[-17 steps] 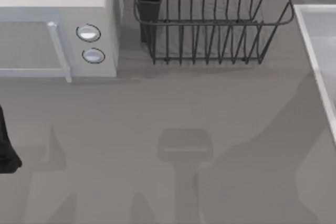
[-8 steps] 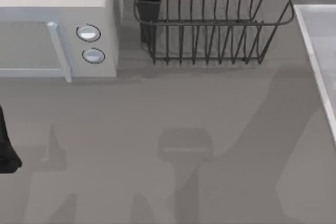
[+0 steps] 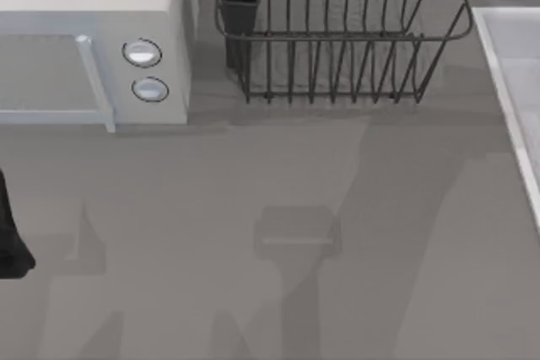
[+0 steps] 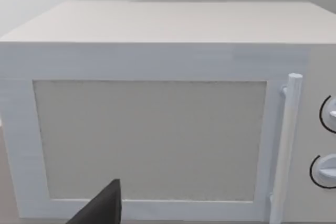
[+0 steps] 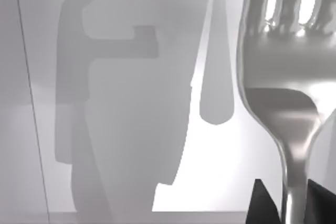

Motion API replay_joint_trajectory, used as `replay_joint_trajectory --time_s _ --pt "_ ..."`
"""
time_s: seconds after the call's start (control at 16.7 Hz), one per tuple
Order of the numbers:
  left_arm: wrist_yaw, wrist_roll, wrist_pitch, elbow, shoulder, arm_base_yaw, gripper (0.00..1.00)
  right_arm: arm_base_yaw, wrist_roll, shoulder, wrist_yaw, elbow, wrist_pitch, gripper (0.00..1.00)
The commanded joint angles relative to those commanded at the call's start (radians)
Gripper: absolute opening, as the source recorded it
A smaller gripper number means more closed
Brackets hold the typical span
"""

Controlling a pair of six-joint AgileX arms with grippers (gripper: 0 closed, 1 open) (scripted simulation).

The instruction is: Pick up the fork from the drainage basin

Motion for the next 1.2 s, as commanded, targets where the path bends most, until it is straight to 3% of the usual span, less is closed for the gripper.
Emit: replay_joint_trajectory --time_s 0.24,0.42,1.02,1.2 --pt "0.0 0.0 0.0 0.0 0.0 0.0 1.0 0.015 0.015 -0.005 0.0 -0.008 0.0 0.0" --pt "0.0 0.0 0.0 0.0 0.0 0.0 1.0 0.111 0.111 -0.058 0.0 -0.059 -0.014 0.0" --pt "0.0 0.0 0.0 0.0 0.0 0.0 1.0 0.841 0.825 -0.463 0.005 -0.44 -0.068 0.0" --pt "0.0 0.0 0.0 0.0 0.0 0.0 1.0 0.993 0.976 -0.57 0.006 -0.541 -0.075 0.0"
